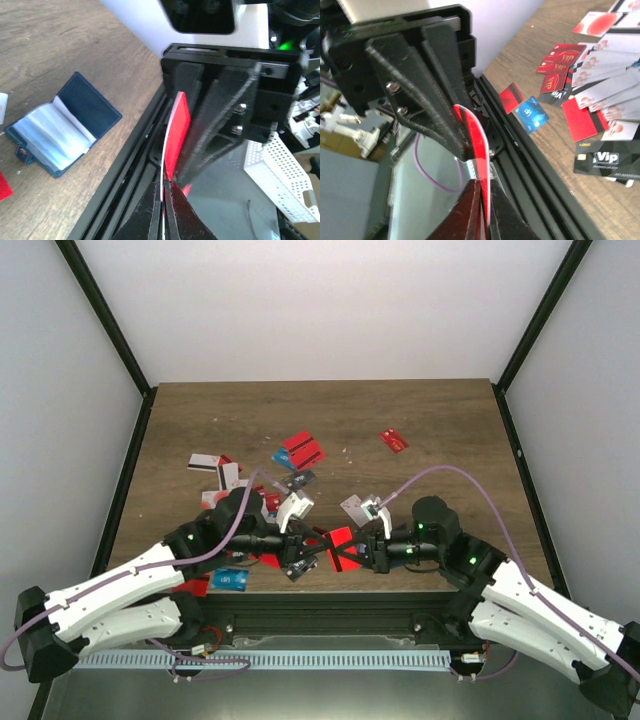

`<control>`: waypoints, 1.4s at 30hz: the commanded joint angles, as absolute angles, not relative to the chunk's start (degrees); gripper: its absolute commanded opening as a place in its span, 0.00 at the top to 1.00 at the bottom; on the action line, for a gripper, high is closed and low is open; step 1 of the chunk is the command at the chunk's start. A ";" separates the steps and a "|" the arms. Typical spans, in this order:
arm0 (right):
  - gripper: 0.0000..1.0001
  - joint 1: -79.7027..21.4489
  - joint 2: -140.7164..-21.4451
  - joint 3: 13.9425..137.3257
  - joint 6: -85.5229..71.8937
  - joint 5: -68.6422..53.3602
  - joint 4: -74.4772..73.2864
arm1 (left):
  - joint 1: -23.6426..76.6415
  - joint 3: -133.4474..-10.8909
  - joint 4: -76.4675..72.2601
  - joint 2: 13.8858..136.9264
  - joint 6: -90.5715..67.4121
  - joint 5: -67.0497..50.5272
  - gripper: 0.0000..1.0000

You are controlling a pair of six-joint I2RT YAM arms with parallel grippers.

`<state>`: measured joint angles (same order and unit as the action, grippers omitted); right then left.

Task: Put the credit cards into the card holder

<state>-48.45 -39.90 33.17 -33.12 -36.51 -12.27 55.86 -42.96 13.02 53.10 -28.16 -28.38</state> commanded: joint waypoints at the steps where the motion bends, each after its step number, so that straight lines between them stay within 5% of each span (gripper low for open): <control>1: 0.99 -48.16 -39.61 34.96 -33.44 -37.35 -11.44 | 55.56 -44.33 12.66 54.06 -26.98 -27.87 0.96; 3: 0.99 -48.08 -39.51 35.48 -33.20 -36.13 -12.69 | 55.55 -44.52 12.73 54.56 -26.97 -26.70 0.95; 7: 0.99 -47.93 -40.53 37.47 -32.96 -28.21 -18.11 | 55.56 -44.98 13.96 56.51 -26.58 -21.13 0.72; 11: 0.99 -45.85 -43.67 39.72 -34.04 -19.57 -24.99 | 55.02 -45.15 14.48 60.49 -25.59 -12.34 0.07; 12: 0.99 -44.50 -44.35 39.95 -34.36 -18.84 -26.38 | 54.74 -45.14 14.02 62.00 -25.19 -10.88 0.01; 25: 0.99 -35.93 -46.61 41.99 -39.08 -3.12 -39.87 | 54.95 -55.72 15.68 89.33 -31.94 -4.43 0.01; 42: 0.99 -35.86 -45.46 41.92 -41.22 -0.78 -41.12 | 58.09 -61.70 16.19 103.17 -35.99 -5.89 0.55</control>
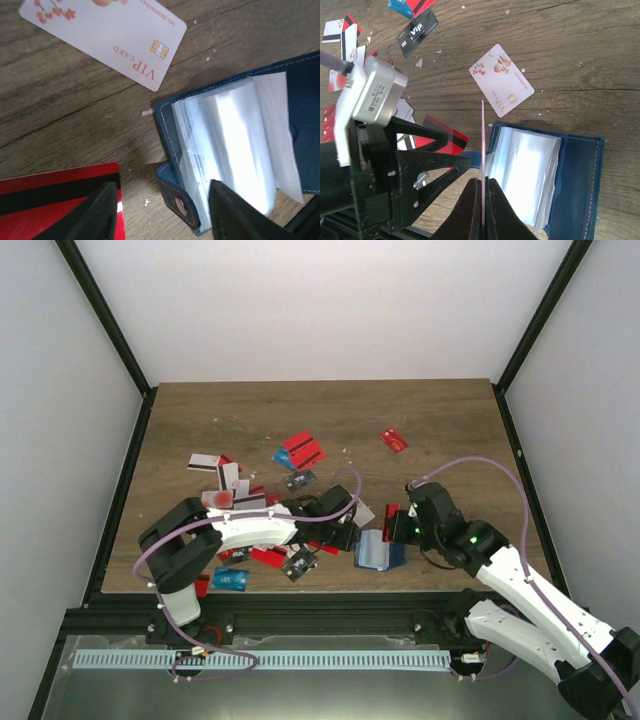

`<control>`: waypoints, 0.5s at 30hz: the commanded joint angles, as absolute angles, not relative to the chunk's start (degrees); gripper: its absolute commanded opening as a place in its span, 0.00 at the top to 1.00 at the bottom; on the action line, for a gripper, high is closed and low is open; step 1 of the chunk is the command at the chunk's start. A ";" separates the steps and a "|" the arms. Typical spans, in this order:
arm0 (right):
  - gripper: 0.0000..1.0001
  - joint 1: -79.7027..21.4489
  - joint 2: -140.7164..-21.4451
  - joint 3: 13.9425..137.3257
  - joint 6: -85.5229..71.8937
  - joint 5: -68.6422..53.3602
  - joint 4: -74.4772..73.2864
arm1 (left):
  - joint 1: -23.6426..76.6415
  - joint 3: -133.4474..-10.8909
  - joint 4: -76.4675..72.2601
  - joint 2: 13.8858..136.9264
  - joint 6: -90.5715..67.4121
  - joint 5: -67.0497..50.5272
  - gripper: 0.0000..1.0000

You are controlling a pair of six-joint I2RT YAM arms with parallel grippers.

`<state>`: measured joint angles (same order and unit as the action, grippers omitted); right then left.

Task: Put the credit cards into the card holder

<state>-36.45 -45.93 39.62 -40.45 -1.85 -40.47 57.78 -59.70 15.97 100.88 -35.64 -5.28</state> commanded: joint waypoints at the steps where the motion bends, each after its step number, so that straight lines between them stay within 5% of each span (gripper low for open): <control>1: 0.99 -35.90 -45.41 41.97 -41.20 -0.79 -41.20 | 58.10 -61.95 16.32 103.75 -36.07 -5.81 0.59; 9: 0.99 -35.86 -45.54 41.76 -40.98 -2.31 -41.10 | 58.09 -63.80 16.23 106.46 -36.36 -5.66 0.95; 15: 0.99 -35.98 -48.92 40.25 -40.81 -11.85 -38.21 | 58.04 -63.35 19.14 103.41 -39.06 -0.05 0.96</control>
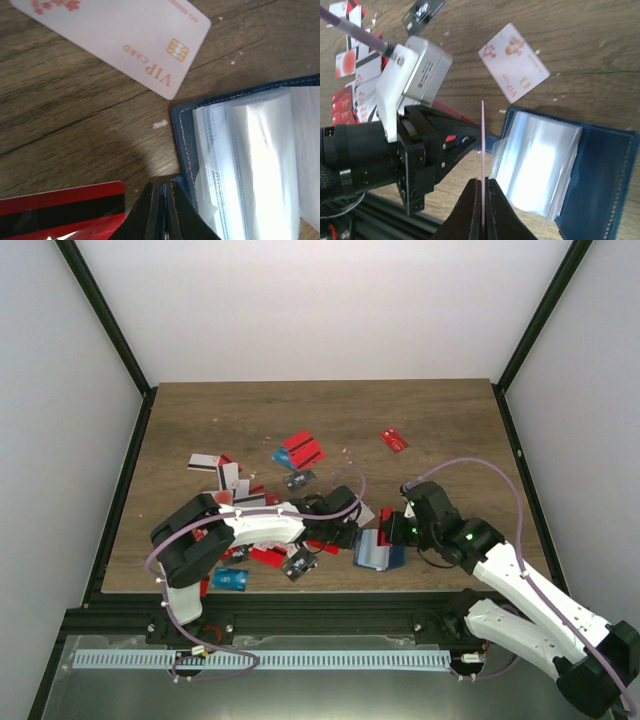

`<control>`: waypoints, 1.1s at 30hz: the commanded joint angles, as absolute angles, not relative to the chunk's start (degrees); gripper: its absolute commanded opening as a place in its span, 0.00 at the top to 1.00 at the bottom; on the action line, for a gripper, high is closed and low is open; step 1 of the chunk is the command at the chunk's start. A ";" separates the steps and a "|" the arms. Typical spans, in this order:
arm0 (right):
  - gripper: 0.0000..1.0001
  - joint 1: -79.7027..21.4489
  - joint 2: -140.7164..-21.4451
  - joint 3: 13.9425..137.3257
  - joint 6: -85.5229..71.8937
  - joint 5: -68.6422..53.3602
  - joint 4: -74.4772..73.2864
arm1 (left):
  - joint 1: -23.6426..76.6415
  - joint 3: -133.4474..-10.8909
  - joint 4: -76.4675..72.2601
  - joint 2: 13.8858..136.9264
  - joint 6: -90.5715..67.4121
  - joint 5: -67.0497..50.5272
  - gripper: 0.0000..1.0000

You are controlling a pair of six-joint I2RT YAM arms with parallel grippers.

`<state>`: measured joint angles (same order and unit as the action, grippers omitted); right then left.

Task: Put the credit cards into the card holder

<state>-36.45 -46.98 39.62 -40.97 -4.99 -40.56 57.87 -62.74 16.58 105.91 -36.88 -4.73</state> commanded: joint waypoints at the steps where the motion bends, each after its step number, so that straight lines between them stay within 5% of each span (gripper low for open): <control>1: 0.99 -35.95 -49.74 39.75 -41.09 -14.56 -37.21 | 58.06 -62.89 19.53 102.23 -39.47 1.49 0.96; 33: 0.99 -43.07 -68.51 38.35 -49.90 -7.77 -28.63 | 58.10 -57.78 16.55 94.27 -42.12 0.68 0.96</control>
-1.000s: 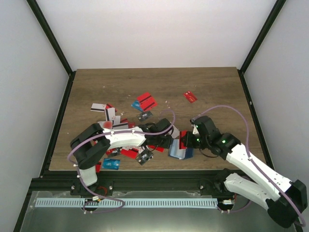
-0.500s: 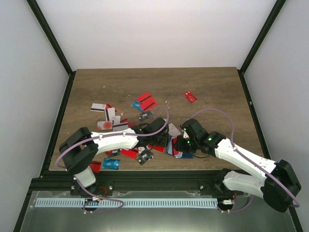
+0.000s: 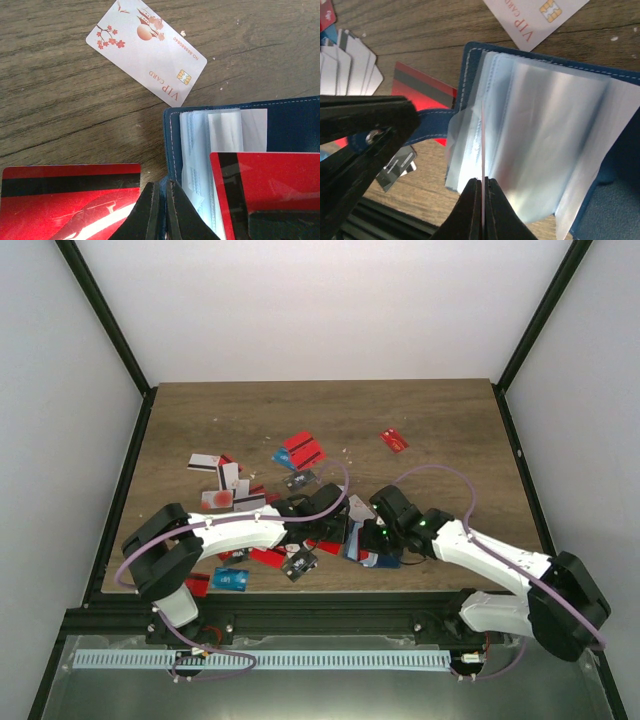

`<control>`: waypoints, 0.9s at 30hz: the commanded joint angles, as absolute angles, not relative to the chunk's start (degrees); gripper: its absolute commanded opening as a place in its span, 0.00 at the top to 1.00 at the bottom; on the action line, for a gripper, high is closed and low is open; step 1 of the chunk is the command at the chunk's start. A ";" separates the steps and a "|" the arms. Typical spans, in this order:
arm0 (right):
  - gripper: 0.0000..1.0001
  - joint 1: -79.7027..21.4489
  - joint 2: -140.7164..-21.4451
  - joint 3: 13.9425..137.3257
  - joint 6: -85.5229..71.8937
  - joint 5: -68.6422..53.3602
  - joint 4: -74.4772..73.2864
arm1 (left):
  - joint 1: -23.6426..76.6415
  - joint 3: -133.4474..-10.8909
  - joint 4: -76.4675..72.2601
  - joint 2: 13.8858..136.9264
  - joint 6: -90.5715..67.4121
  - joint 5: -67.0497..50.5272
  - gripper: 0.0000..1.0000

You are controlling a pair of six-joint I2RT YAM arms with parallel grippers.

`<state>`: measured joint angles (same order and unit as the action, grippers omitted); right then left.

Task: Put the credit cards into the card holder

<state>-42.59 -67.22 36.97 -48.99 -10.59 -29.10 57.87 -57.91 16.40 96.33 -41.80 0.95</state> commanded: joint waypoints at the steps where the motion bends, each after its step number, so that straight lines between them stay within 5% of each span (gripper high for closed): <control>1: 0.99 -43.04 -68.86 38.40 -49.98 -7.41 -28.76 | 58.12 -57.75 16.72 94.04 -42.11 0.82 0.96; 27: 0.99 -36.78 -63.03 31.77 -45.96 -4.42 -28.79 | 58.22 -56.66 18.62 95.02 -41.80 3.63 0.96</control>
